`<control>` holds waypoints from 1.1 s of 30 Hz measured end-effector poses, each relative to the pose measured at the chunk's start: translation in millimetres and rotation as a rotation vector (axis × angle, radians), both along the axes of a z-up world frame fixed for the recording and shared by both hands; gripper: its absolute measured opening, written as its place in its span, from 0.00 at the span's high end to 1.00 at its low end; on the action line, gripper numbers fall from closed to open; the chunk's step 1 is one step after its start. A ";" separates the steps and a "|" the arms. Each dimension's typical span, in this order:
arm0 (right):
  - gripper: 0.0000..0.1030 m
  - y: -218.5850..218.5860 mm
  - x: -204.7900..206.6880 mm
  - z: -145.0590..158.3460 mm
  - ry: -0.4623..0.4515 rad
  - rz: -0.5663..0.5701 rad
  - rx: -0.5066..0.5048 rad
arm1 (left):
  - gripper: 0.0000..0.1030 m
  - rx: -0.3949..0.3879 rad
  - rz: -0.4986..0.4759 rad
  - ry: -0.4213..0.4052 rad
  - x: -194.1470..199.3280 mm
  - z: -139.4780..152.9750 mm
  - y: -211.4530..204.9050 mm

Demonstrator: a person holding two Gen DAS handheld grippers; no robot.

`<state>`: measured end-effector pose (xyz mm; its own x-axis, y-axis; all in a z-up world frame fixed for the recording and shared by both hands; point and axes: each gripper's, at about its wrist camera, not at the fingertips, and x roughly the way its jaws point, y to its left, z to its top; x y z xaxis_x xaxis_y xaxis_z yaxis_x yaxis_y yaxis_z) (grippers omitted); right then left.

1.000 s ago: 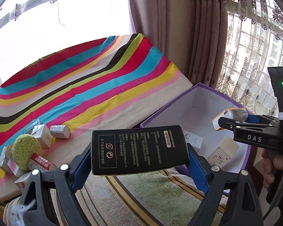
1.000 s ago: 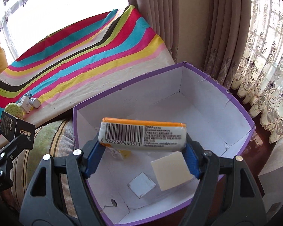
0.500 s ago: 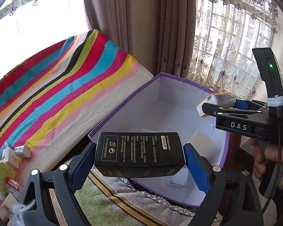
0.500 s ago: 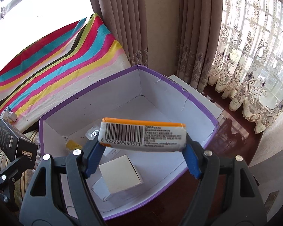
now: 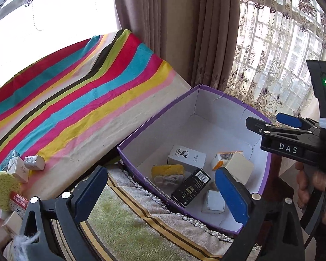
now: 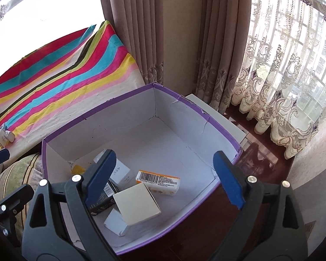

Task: Organize objects
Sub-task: 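Open both tools to drop the soap bar and black box into the purple box, then move both open tools back toward the remaining pile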

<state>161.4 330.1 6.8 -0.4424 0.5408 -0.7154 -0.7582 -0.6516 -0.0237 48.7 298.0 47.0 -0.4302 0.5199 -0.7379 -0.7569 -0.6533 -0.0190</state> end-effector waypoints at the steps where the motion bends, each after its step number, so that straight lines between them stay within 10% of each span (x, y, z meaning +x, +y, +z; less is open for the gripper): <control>1: 0.10 -2.5 -1.4 0.7 0.001 0.006 0.001 | 0.03 0.003 0.007 0.004 -0.9 0.7 -5.2; 33: 0.10 -141.7 -72.3 -2.4 0.037 0.484 -0.126 | 0.03 0.179 0.534 -0.136 -21.1 -17.8 -254.1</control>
